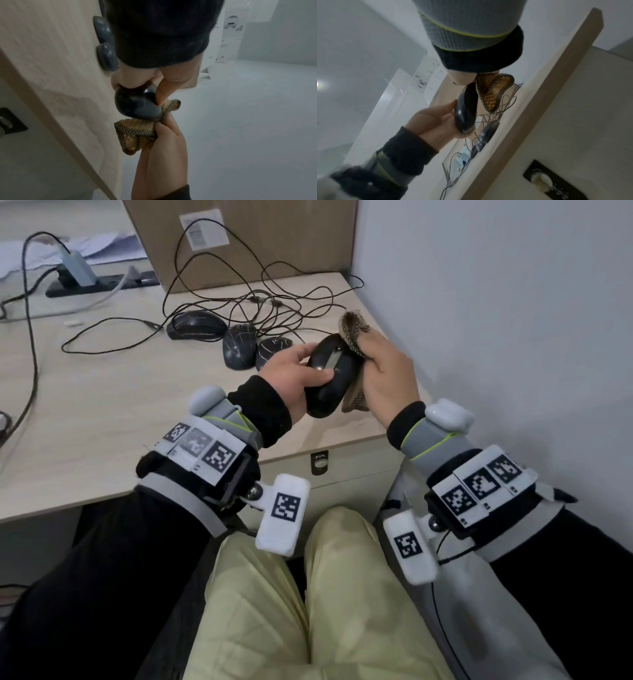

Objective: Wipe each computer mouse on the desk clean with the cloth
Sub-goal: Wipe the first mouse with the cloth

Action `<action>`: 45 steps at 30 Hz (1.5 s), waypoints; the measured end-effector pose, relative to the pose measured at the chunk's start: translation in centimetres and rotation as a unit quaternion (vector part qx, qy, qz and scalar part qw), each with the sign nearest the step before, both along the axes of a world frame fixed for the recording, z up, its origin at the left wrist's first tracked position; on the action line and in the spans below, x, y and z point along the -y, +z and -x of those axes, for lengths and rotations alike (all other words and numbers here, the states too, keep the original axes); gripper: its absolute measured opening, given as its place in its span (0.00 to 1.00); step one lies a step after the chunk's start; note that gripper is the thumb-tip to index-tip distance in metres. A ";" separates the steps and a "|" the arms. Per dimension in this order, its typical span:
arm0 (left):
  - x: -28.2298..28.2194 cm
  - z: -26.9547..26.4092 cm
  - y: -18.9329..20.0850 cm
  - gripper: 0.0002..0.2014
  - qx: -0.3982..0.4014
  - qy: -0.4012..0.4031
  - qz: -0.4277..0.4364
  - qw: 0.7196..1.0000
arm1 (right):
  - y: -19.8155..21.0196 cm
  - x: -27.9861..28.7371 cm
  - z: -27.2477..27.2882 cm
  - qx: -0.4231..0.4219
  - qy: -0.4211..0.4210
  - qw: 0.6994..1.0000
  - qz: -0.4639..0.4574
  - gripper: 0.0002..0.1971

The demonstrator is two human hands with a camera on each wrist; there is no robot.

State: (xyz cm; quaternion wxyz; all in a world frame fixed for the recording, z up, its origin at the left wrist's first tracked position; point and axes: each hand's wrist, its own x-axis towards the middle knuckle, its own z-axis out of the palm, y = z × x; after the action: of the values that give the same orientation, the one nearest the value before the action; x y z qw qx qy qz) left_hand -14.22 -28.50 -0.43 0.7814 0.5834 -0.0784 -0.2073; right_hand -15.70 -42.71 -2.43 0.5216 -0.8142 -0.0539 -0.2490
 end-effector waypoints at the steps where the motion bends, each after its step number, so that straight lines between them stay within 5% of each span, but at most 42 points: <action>1: 0.1 -0.2 -0.1 0.24 0.003 0.010 -0.005 1.000 | -0.2 0.0 0.2 0.015 0.004 1.000 0.006 0.19; 4: 0.2 -0.6 0.1 0.12 0.017 0.065 0.007 0.998 | -0.6 -0.7 1.3 0.040 0.024 0.997 0.061 0.24; 10: -0.5 -0.9 0.4 0.28 0.043 0.084 -0.005 0.996 | -1.5 -1.7 2.1 0.064 0.004 0.987 0.146 0.23; 24: -0.5 0.5 0.0 0.27 0.057 0.067 -0.024 0.996 | 0.8 -0.2 -1.0 0.023 0.013 0.997 0.076 0.18; 31: -0.4 0.2 -0.2 0.31 0.072 0.073 -0.035 0.994 | -1.1 -0.3 0.5 0.061 0.002 0.972 0.228 0.23; 37: -0.2 0.2 -0.2 0.31 0.089 0.055 -0.061 0.993 | 0.6 0.3 -0.7 0.021 -0.012 0.991 0.135 0.20; 42: -0.5 0.0 -0.3 0.31 0.081 0.074 -0.044 0.993 | 0.1 -0.4 0.6 0.064 0.007 0.977 0.205 0.23; 45: -0.8 0.0 -0.9 0.31 0.073 0.065 -0.057 0.994 | 0.7 0.4 -0.2 0.010 -0.069 0.998 -0.006 0.24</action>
State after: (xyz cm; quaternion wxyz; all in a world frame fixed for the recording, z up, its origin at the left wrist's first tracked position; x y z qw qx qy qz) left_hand -14.23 -27.68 -1.29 0.7506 0.6446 -0.0851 -0.1175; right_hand -15.54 -43.15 -1.77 0.5077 -0.8105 -0.0014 -0.2923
